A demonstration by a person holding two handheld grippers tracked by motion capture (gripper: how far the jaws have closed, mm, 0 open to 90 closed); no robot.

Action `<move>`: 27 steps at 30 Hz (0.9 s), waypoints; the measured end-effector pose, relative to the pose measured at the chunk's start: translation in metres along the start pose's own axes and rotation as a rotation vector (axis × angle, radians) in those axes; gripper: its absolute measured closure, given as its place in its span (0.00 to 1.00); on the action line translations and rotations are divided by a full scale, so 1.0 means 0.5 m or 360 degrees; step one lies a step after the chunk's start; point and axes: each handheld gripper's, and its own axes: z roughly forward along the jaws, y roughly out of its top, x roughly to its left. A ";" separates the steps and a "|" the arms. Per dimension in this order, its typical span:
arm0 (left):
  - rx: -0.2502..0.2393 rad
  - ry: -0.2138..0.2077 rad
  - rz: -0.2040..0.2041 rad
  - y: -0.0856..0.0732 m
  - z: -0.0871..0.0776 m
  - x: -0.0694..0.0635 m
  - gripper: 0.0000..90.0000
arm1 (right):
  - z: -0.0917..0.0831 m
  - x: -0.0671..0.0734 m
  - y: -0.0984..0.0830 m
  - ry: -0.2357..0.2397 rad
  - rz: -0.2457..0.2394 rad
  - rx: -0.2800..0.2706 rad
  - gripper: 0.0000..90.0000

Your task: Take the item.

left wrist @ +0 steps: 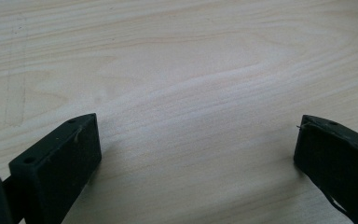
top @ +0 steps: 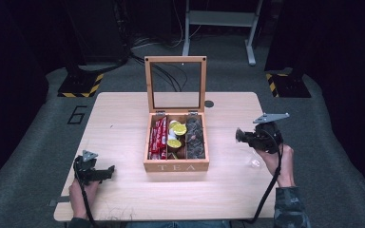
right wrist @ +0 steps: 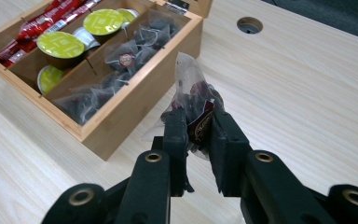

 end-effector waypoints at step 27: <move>-0.0003 0.0001 0.0004 0.000 0.000 0.000 0.00 | -0.027 -0.066 -0.079 -0.0178 0.0153 0.0165 0.86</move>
